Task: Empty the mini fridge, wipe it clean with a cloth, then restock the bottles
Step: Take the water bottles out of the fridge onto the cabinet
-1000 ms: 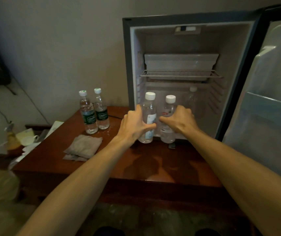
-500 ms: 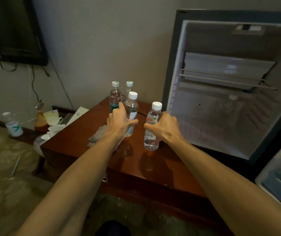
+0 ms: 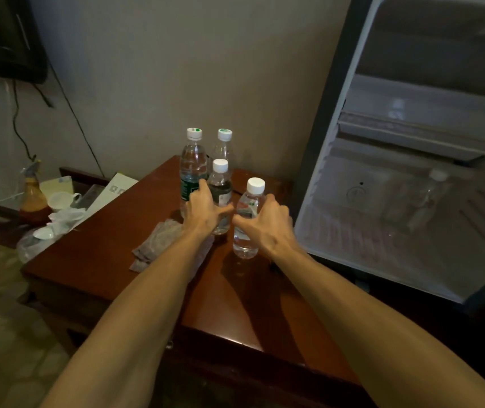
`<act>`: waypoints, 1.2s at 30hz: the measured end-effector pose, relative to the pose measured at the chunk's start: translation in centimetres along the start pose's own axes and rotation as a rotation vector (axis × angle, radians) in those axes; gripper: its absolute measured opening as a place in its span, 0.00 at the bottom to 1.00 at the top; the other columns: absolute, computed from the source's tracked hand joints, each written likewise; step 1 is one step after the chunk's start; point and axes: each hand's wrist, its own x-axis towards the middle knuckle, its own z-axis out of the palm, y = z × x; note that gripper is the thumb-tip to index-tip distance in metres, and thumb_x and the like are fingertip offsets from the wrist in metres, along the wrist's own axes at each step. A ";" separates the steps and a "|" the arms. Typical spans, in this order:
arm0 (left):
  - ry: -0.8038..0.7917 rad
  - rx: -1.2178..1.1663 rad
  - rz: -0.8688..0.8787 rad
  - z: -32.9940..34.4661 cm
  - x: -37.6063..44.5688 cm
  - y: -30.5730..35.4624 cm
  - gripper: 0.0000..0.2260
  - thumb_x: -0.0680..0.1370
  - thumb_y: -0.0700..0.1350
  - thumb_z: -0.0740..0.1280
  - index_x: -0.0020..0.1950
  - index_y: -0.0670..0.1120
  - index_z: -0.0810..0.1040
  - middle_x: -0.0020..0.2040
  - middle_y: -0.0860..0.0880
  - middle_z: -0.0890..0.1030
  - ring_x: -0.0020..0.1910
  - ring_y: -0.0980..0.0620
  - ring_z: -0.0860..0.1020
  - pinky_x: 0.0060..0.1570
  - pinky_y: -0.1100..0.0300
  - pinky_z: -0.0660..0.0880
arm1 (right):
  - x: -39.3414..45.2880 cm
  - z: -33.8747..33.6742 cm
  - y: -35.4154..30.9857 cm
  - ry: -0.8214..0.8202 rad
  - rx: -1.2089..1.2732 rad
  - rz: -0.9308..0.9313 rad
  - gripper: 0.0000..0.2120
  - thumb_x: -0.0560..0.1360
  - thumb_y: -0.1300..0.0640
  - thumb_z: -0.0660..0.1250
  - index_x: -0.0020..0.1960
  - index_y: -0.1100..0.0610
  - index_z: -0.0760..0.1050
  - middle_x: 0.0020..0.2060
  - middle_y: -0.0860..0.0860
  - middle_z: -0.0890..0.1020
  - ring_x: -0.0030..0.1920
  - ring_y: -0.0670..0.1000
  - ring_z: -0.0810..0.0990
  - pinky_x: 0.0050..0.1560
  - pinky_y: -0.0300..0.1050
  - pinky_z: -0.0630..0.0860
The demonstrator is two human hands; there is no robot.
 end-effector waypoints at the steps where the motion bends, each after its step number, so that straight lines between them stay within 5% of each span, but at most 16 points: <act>1: -0.004 0.014 0.007 0.0 0.3 -0.3 0.31 0.66 0.58 0.81 0.58 0.47 0.68 0.53 0.45 0.82 0.52 0.43 0.81 0.52 0.44 0.79 | 0.5 0.3 -0.1 0.008 -0.004 0.008 0.35 0.67 0.41 0.76 0.66 0.54 0.67 0.56 0.51 0.79 0.55 0.53 0.81 0.55 0.55 0.81; 22: -0.049 0.131 0.088 -0.2 0.7 -2.6 0.31 0.68 0.57 0.80 0.60 0.48 0.66 0.53 0.47 0.83 0.50 0.43 0.82 0.47 0.47 0.80 | 7.7 2.5 -1.4 0.086 0.085 0.233 0.30 0.71 0.52 0.76 0.67 0.56 0.67 0.61 0.56 0.78 0.63 0.59 0.78 0.59 0.57 0.76; 36: -0.144 0.035 -0.031 -0.6 -0.1 -1.5 0.32 0.70 0.50 0.80 0.65 0.43 0.67 0.61 0.42 0.80 0.59 0.41 0.79 0.56 0.45 0.78 | 6.6 2.9 -1.0 0.023 0.083 0.299 0.38 0.72 0.51 0.75 0.74 0.58 0.60 0.65 0.58 0.74 0.65 0.61 0.75 0.62 0.57 0.75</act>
